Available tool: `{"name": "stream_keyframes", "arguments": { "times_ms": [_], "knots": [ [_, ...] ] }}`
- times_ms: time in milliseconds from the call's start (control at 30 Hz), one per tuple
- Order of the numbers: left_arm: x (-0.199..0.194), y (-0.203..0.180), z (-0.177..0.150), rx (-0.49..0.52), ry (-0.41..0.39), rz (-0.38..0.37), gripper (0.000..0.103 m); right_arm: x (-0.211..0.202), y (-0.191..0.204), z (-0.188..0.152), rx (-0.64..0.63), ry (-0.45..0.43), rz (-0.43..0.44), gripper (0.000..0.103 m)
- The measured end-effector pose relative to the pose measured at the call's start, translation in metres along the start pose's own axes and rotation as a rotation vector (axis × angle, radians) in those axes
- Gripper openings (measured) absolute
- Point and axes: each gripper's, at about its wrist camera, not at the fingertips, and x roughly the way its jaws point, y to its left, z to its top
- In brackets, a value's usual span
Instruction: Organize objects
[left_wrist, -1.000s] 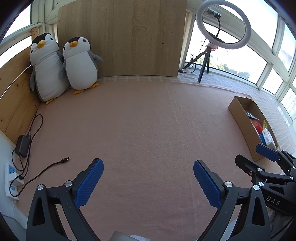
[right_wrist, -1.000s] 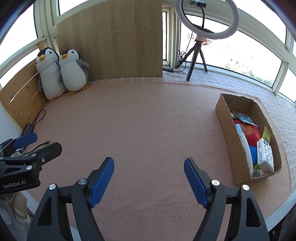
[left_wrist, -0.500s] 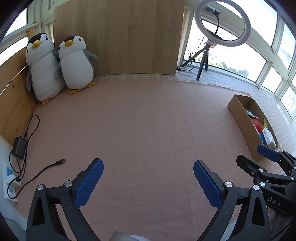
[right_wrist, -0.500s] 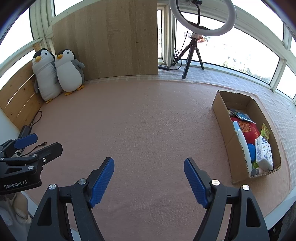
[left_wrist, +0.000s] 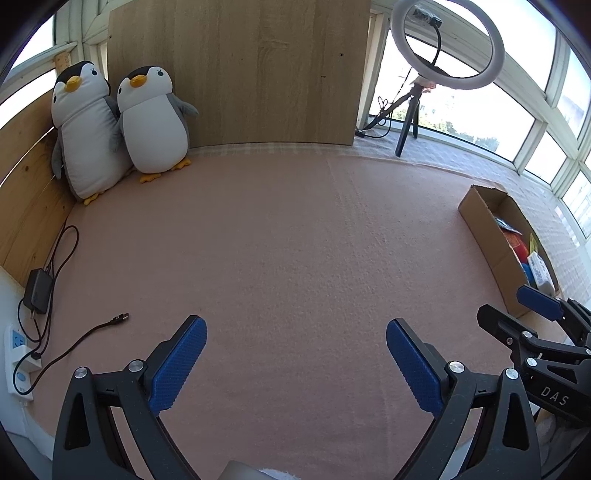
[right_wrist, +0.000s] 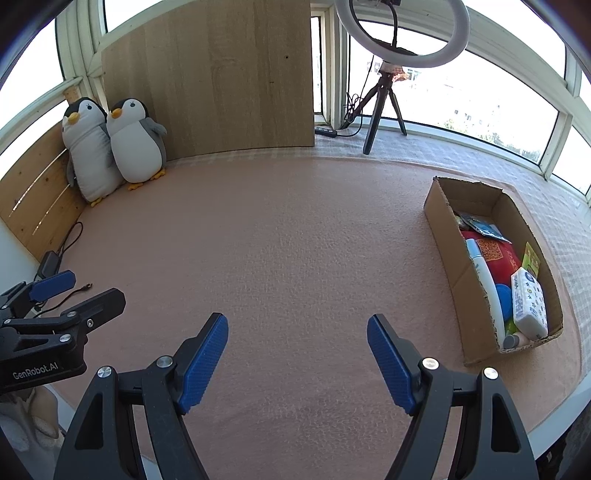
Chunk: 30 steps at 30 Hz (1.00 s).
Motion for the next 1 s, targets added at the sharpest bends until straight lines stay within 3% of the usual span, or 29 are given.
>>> {"name": "stream_keyframes", "arguments": {
  "times_ms": [1000],
  "knots": [
    [0.027, 0.004, -0.006, -0.006, 0.049, 0.007, 0.102, 0.022, -0.007, -0.004, 0.007, 0.035, -0.013, 0.074]
  ]
}}
